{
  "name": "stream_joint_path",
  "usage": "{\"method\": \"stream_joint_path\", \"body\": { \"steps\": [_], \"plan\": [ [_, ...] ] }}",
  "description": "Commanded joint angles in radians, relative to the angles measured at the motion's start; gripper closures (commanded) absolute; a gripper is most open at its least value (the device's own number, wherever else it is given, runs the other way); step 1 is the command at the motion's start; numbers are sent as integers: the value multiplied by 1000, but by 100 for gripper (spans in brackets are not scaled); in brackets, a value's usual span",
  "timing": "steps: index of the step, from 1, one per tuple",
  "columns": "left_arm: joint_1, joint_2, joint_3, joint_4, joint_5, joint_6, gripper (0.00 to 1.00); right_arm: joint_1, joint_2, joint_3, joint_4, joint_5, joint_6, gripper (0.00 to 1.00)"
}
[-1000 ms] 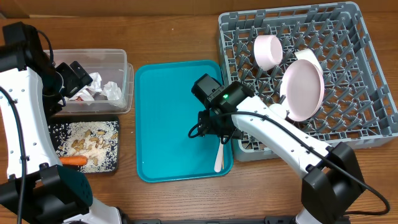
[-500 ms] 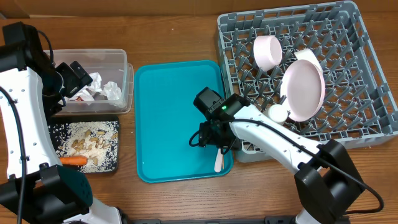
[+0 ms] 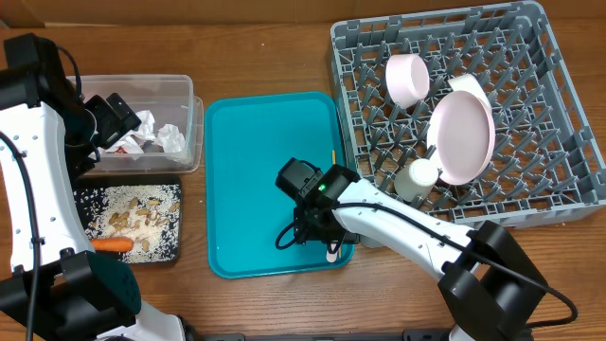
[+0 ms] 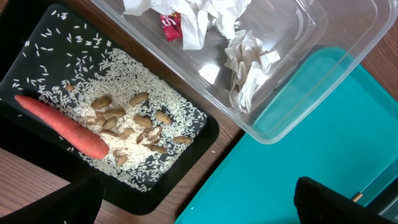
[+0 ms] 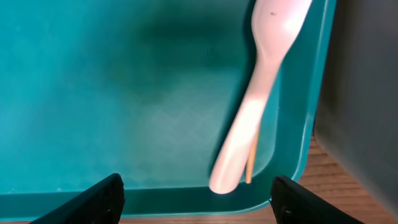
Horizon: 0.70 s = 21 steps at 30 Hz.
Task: Sort waste into correct bins and load items into the dishwasher
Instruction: 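Move the right gripper over the white fork on the teal tray, then lower the right gripper and close it on the white fork handle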
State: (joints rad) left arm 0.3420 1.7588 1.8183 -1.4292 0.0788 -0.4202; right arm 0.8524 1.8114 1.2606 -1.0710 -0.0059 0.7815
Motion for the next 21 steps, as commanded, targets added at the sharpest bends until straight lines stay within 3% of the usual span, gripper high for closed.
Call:
{"method": "stream_joint_path", "body": {
  "steps": [1, 12, 17, 21],
  "plan": [
    [-2, -3, -5, -2, 11, -14, 0, 3, 30, -5, -8, 35, 8, 22],
    [-2, -3, -5, -2, 10, -14, 0, -35, 66, 9, -3, 41, -42, 24],
    [-2, -3, -5, -2, 10, -14, 0, -36, 146, 19, 28, -18, -174, 24],
    [-2, -3, -5, -2, 10, -14, 0, -54, 192, 51, 8, -32, -180, 23]
  ]
}}
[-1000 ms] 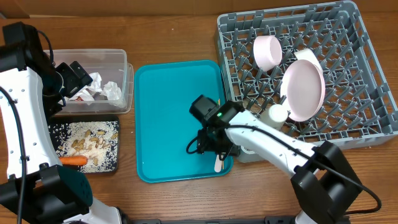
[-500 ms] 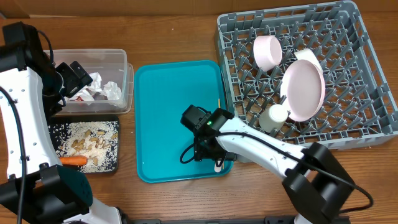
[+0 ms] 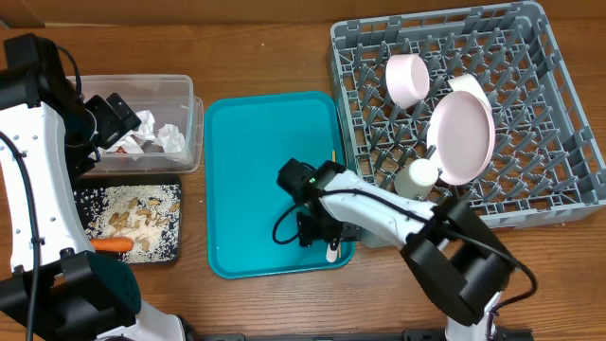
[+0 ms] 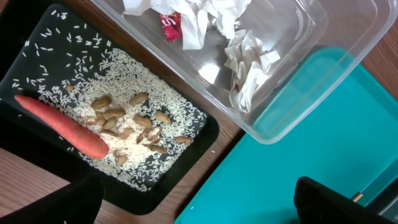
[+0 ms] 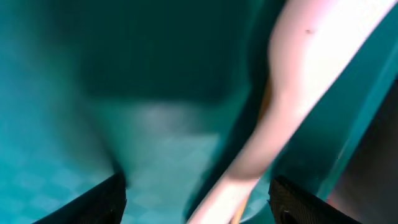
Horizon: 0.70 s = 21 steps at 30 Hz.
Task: Sort waste into correct bins and load items into the dishwasher
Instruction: 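Lower the right gripper and close it on the white fork handle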
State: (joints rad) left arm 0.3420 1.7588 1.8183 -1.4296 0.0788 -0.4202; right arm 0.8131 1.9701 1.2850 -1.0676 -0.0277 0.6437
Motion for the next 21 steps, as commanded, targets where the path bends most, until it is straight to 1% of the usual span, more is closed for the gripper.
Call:
{"method": "stream_joint_path", "body": {
  "steps": [1, 4, 7, 8, 9, 10, 11, 16, 18, 21],
  "plan": [
    [-2, -3, -5, -2, 11, -14, 0, -20, 35, 27, 5, -16, -43, 23],
    [-2, -3, -5, -2, 10, -14, 0, -35, 37, 26, 5, -20, -43, 24],
    [-2, -3, -5, -2, 10, -14, 0, -35, 37, 27, 8, -19, -43, 31],
    [-2, -3, -5, -2, 10, -14, 0, -32, 37, 27, 8, -19, -46, 35],
    [-2, -3, -5, -2, 11, -14, 0, -31, 37, 28, 8, -18, -46, 46],
    [-2, -3, -5, -2, 10, -14, 0, -31, 37, 29, 8, -18, -46, 53],
    [-2, -3, -5, -2, 11, -14, 0, -31, 37, 31, 7, -18, -46, 55],
    [-2, -3, -5, -2, 10, -14, 0, -31, 37, 32, 4, -18, -45, 58],
    [-2, -3, -5, -2, 10, -14, 0, -31, 37, 37, 0, -18, -45, 63],
    [-2, -3, -5, -2, 10, -14, 0, -31, 37, 50, -12, 1, -44, 65]
  ]
}}
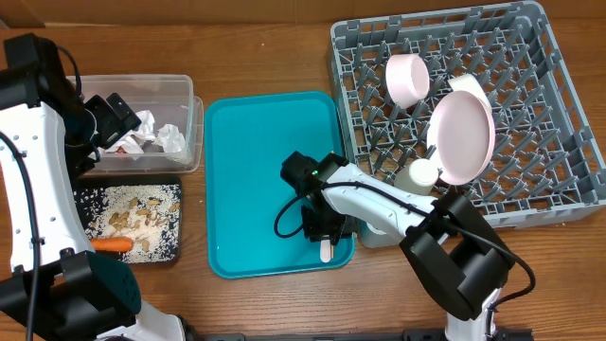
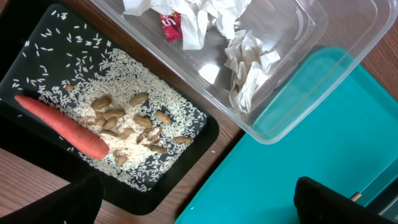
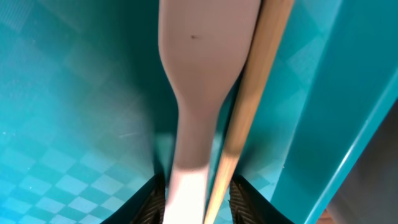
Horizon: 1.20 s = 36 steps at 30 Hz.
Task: Sort waste into correct bins and load items into the dishwasher
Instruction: 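Lower the right gripper and close it on the white fork handle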
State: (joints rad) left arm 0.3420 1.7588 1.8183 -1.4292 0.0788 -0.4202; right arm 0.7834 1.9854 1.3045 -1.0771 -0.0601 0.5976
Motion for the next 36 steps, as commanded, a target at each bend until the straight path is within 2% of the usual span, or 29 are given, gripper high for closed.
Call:
{"method": "stream_joint_path", "body": {
  "steps": [1, 13, 19, 26, 36],
  "plan": [
    [-2, -3, -5, -2, 11, -14, 0, -1, 22, 39, -10, 49, 5, 66],
    [-2, -3, -5, -2, 10, -14, 0, 2, 22, 133, -36, 149, 52, 64],
    [-2, -3, -5, -2, 10, -14, 1, 2, 22, 135, -61, 126, 49, 63],
    [-2, -3, -5, -2, 10, -14, 0, 24, 22, 119, 2, 58, 50, 61],
    [-2, -3, -5, -2, 10, -14, 0, 29, 22, 115, 12, 75, 69, 61]
  ]
}}
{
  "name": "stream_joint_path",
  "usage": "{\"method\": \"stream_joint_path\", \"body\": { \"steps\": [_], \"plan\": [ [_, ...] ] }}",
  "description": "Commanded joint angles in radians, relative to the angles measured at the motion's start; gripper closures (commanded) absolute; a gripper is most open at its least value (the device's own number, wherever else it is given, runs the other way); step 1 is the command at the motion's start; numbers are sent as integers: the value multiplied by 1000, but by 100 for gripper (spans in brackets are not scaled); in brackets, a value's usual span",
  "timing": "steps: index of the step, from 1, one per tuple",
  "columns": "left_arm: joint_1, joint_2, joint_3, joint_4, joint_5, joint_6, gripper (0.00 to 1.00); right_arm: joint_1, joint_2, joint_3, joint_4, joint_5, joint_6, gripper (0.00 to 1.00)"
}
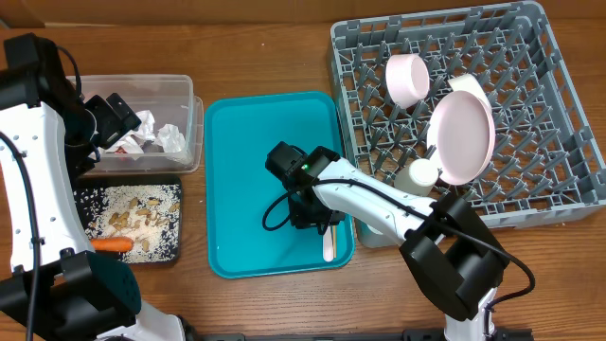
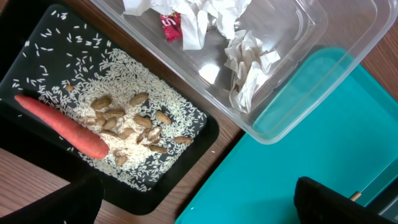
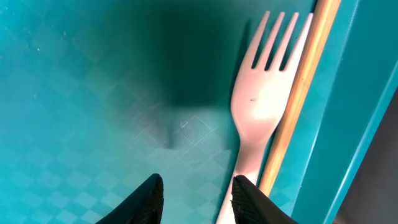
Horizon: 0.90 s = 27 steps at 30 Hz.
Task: Sort waste into correct bins and load items into the dishwasher
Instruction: 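Lower the right gripper and close it on the white fork handle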
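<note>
A pink plastic fork (image 3: 258, 112) lies flat on the teal tray (image 1: 256, 161) by its right rim, with a wooden chopstick (image 3: 301, 93) alongside it. Seen from overhead, the fork (image 1: 329, 242) is near the tray's front right corner. My right gripper (image 3: 199, 202) hangs low over the tray just left of the fork, open by a narrow gap with only tray between the fingers. The right finger overlaps the fork's handle. My left gripper (image 2: 199, 202) is wide open and empty, up over the edge between the bins and the tray.
The grey dish rack (image 1: 530, 57) at the right holds a pink cup (image 1: 407, 78), a pink plate (image 1: 462, 137) and a small bottle. A clear bin (image 2: 323, 56) holds crumpled paper. A black bin (image 2: 205, 134) holds rice, nuts and a carrot (image 2: 62, 127).
My right gripper stood with its fingers either side of the fork's handle and the chopstick. Now it is further toward the tines and left, with the fork outside the gap. The fork still lies on the tray.
My right gripper was wide open above the fork at the tray's front right corner, then lower over it. Then its fingers stood narrowly around the handle and chopstick. Now they are beside the fork, which rests on the tray. The left arm has stayed still.
</note>
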State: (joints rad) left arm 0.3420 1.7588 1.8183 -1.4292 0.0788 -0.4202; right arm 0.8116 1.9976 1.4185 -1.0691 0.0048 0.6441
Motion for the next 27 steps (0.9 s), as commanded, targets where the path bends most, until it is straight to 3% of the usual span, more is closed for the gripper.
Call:
{"method": "stream_joint_path", "body": {
  "steps": [1, 27],
  "plan": [
    [-2, -3, -5, -2, 10, -14, 0, 1, 10, 1, 3, 21, 34, 61],
    [-2, -3, -5, -2, 11, -14, 0, -50, 52, -14, 29, -50, -19, 60]
  ]
}}
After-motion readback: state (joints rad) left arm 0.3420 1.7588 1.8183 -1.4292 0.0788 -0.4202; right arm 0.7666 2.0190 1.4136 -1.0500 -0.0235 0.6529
